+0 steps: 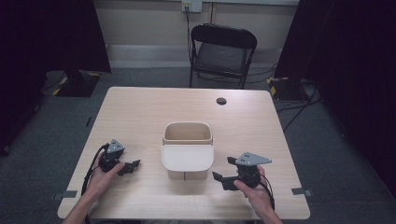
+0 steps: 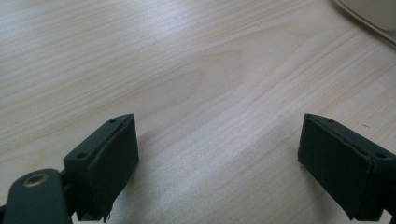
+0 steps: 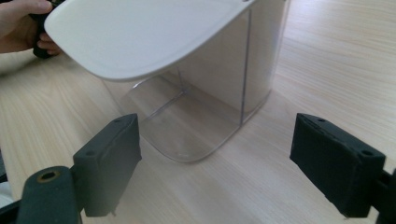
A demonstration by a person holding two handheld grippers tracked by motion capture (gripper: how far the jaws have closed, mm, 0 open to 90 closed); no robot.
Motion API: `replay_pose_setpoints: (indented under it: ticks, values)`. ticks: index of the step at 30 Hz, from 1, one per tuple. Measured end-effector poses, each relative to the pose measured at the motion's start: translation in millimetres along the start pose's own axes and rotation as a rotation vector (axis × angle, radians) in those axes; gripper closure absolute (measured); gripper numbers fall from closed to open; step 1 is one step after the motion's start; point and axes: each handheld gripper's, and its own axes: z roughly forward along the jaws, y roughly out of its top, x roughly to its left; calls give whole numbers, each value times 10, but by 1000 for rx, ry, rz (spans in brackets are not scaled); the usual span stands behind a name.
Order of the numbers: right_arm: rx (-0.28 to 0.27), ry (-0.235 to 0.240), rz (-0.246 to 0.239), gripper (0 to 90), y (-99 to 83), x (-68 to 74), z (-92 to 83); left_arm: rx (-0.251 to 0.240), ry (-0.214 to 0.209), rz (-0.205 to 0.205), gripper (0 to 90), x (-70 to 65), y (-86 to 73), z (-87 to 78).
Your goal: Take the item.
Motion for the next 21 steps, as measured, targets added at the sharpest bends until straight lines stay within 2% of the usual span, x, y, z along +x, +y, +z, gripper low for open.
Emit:
replay_pose_setpoints:
  ticks: [7,11,21]
  values:
    - [-14,27,-18,155,63,78,61,0,0,0,117,0,0,0]
    - [-2,45,-33,153,75,126,109,1,-1,-2,117,-2,0,1]
    - [-3,60,-49,154,128,183,228,-3,-1,-6,117,-4,-1,2]
